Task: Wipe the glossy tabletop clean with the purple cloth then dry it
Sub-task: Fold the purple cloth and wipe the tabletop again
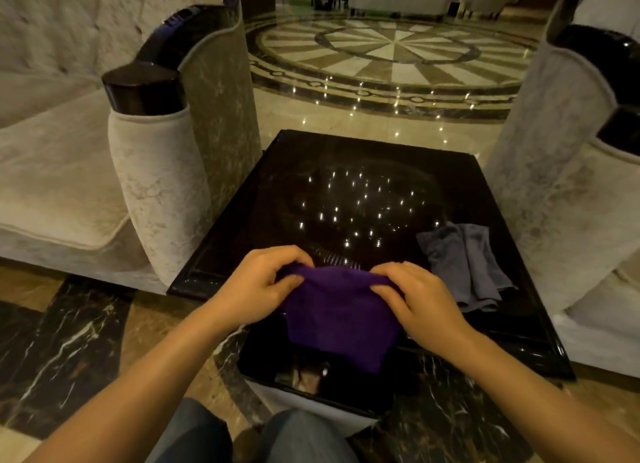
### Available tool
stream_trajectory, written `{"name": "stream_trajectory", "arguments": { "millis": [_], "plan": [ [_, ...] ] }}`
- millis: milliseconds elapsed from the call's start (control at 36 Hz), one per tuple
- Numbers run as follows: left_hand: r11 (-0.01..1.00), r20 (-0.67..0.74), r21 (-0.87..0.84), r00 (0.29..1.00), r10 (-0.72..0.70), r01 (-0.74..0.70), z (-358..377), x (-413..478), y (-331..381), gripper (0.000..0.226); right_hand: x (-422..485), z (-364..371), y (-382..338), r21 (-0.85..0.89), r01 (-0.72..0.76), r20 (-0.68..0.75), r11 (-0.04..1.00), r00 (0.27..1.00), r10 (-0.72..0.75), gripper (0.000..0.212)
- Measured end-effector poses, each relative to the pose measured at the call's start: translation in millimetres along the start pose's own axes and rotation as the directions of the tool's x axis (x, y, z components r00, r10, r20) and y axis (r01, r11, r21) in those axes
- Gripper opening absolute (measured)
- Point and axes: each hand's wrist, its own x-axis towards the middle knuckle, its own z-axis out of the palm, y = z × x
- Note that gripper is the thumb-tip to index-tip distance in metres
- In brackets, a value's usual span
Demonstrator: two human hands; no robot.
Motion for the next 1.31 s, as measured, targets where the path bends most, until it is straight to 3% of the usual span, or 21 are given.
{"name": "stream_trajectory", "arguments": {
  "millis": [139,472,833,917,1028,1167,1306],
  "plan": [
    [1.0,-0.035,-0.011,0.999,0.022,-0.022,2,-2,-2,0.029,-3,1,1,0.02,-0.033,-0.026,0.999,0.999,0.033,0.017],
    [0.998,-0.09,-0.037,0.995,0.042,-0.046,-11,11,11,0.037,13,-17,0,-0.013,0.011,-0.116,1.0,0.993,-0.013,0.02],
    [0.948,-0.353,0.222,0.887,0.296,-0.228,-65,94,51,0.024,104,-91,7,-0.084,0.067,-0.405,0.994,0.909,-0.096,0.018],
    [0.951,-0.318,0.245,0.911,0.262,-0.188,-63,100,43,0.02,105,-88,14,-0.086,0.061,-0.311,0.994,0.947,-0.085,0.013],
    [0.973,-0.129,0.215,0.985,0.113,-0.084,-45,89,15,0.017,92,-64,31,0.006,0.001,-0.019,1.0,1.0,-0.001,0.01],
    [0.978,0.106,0.188,0.988,-0.108,0.087,-24,78,-13,0.022,76,-33,48,0.109,-0.135,0.308,0.985,0.946,0.096,0.009],
    [0.983,0.085,0.071,0.98,-0.178,0.172,-20,85,-27,0.017,82,-23,59,0.175,-0.181,0.269,0.968,0.954,0.13,0.016]
  ]
}}
